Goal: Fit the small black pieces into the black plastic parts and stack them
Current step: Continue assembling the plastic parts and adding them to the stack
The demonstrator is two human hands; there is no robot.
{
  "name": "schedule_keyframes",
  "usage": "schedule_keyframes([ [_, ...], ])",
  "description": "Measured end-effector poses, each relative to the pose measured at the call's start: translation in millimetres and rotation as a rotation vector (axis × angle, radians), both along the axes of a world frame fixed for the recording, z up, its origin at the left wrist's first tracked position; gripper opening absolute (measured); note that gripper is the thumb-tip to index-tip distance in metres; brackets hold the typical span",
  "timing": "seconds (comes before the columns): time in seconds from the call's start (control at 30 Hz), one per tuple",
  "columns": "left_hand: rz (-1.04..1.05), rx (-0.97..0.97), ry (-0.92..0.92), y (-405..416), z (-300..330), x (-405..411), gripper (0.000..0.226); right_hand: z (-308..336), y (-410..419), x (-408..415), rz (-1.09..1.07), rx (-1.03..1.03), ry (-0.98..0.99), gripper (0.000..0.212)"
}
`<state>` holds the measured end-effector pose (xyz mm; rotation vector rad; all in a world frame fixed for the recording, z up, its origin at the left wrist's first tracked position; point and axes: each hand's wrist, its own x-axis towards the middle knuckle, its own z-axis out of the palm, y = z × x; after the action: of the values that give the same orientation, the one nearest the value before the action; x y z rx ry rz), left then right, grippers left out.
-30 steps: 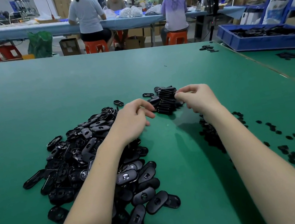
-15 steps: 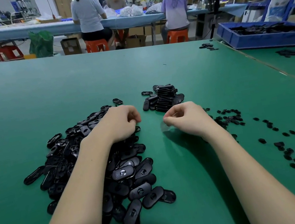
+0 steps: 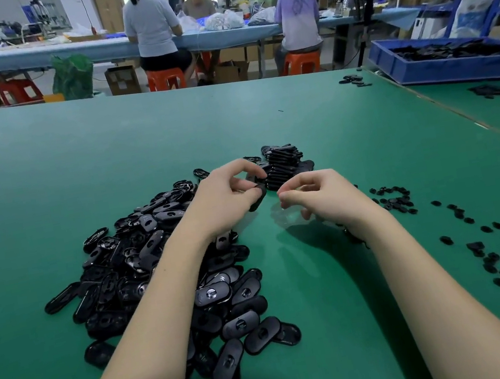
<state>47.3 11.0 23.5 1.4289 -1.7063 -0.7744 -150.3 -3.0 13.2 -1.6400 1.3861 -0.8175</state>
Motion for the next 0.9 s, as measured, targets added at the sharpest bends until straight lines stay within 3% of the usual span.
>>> schedule_keyframes([
  [0.13,-0.033,0.073,0.196,-1,-4,-7,0.016,5,1,-3,0.024,0.040,-0.123,0.010],
  [0.43,-0.089,0.145,0.368,1,-8,-19,0.016,6,0,-7,-0.073,0.011,-0.156,0.007],
  [0.53,-0.087,0.069,0.216,2,-7,-19,0.021,6,-2,-10,-0.140,0.072,-0.184,0.004],
  [0.63,-0.016,-0.188,-0.025,3,-10,-25,0.026,8,-3,-12,-0.152,0.125,-0.236,0.005],
  [0.73,0.001,-0.315,-0.119,3,-13,-30,0.027,11,-5,-17,-0.125,0.118,-0.221,0.005],
  [0.9,-0.008,-0.360,-0.226,5,-15,-29,0.032,13,-3,-19,-0.079,0.142,-0.173,0.004],
])
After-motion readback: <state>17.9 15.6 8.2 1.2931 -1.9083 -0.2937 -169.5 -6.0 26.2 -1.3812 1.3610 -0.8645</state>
